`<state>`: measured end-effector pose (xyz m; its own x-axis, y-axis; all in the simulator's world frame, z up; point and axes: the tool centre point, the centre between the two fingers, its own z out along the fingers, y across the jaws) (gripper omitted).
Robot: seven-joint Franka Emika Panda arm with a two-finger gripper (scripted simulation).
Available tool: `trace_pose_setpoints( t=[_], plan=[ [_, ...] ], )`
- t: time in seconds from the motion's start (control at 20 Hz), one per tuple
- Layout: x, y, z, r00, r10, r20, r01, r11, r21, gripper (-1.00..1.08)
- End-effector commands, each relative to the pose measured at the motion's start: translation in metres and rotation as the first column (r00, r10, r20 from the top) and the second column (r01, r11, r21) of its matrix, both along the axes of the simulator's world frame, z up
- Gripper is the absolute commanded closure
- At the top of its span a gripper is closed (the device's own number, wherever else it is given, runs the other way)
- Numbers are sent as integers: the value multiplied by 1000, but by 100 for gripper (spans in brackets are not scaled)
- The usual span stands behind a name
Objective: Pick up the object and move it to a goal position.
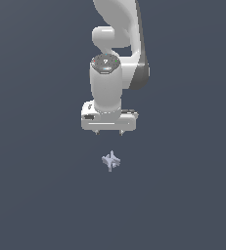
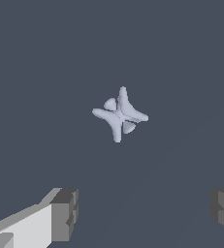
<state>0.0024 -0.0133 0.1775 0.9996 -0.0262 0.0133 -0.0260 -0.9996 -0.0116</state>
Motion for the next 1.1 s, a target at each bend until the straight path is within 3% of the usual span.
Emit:
trace_pose_setpoints(
  t=[0.0,0.45,1.05],
  plan=[
    [0,0,0,1000,0,0,0,1000,0,-92],
    [15,18,16,999,7,49,-8,1000,27,-92],
    [20,17,7,997,70,44,-71,997,17,-92]
  ],
)
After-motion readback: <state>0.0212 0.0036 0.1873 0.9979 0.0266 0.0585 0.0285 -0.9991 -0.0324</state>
